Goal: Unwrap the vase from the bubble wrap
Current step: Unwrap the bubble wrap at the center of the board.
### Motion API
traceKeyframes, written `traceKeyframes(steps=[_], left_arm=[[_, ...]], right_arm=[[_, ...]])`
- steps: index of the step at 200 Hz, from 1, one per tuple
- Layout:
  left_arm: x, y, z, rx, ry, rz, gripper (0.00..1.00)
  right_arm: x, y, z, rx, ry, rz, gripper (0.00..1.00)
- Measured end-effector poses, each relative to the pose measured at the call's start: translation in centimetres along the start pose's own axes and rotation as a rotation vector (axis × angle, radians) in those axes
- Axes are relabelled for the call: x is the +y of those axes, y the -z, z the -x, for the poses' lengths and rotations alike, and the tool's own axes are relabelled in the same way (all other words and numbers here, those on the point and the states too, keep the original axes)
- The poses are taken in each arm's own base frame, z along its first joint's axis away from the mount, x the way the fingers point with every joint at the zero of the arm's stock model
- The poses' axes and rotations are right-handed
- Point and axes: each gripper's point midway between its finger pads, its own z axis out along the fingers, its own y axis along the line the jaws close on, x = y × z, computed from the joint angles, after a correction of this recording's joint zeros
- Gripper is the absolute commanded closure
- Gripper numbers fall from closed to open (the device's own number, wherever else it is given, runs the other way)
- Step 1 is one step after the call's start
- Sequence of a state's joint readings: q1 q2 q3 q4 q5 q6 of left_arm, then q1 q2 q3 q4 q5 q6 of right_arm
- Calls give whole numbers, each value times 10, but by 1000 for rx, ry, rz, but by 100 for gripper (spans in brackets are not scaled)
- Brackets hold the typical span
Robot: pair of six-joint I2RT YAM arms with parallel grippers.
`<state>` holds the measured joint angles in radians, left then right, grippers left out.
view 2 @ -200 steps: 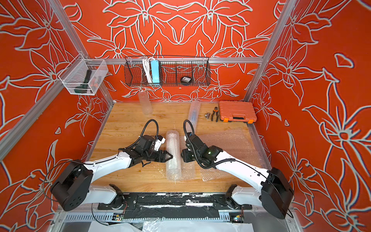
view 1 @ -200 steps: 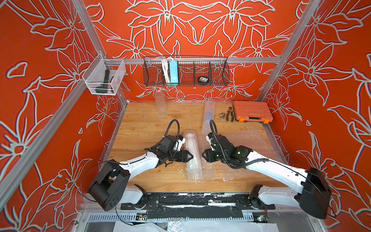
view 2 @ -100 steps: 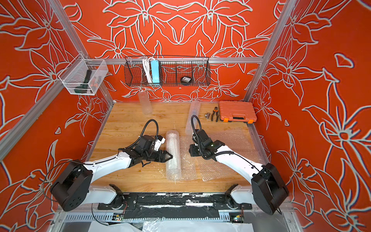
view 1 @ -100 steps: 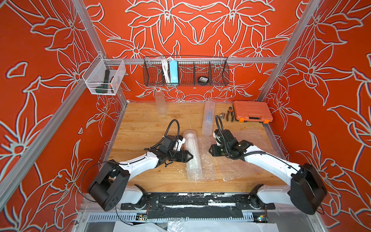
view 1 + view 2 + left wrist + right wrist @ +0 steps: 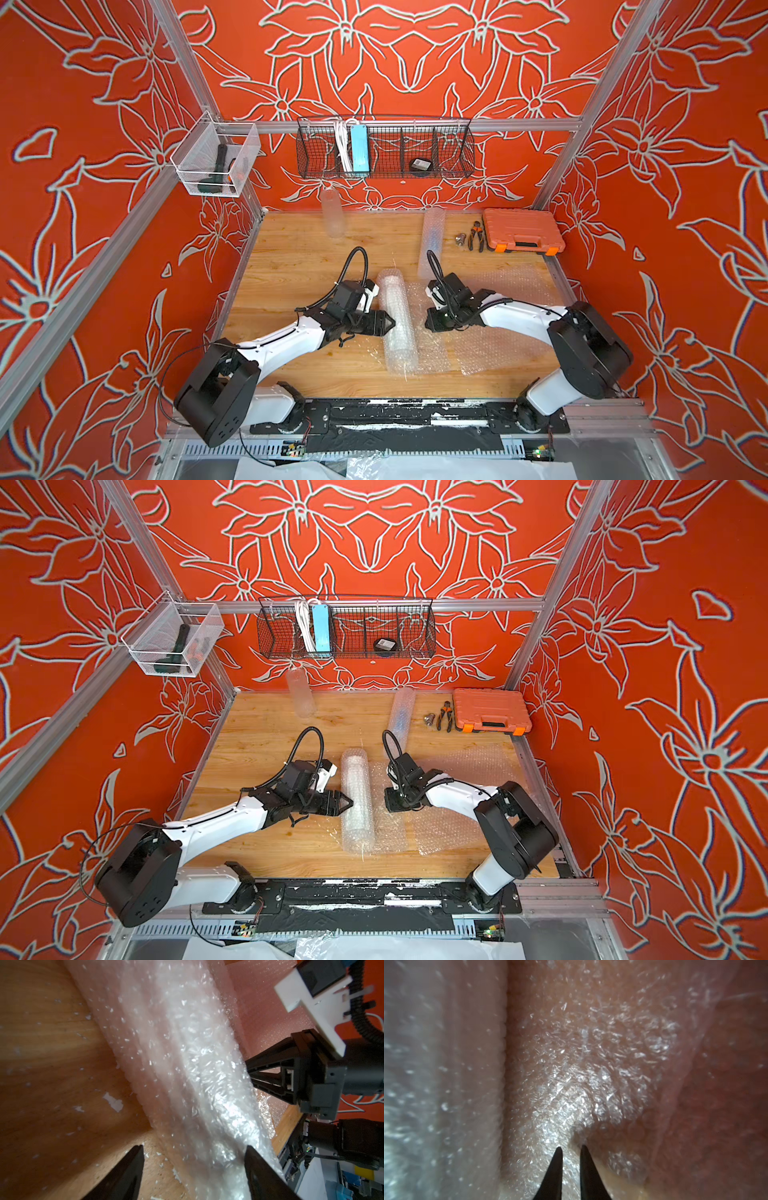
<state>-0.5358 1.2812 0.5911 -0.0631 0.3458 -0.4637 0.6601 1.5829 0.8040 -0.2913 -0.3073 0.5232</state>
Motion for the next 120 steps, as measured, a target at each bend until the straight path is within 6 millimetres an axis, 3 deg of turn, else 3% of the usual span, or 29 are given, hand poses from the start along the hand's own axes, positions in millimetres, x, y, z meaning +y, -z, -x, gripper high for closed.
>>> traceKeyframes(steps=[55,94,120], left_arm=[[17,28,14,-83,6,153,25],[-22,58,54,-187,-57,81,25],[-52,61,62,-182,-113,4,26]], right_arm=[[-5,-1,0,-5,-8,-22,83],[-6,-2,-2,-7,-11,-22,84],[-6,-2,-2,-9,-12,-21,84]])
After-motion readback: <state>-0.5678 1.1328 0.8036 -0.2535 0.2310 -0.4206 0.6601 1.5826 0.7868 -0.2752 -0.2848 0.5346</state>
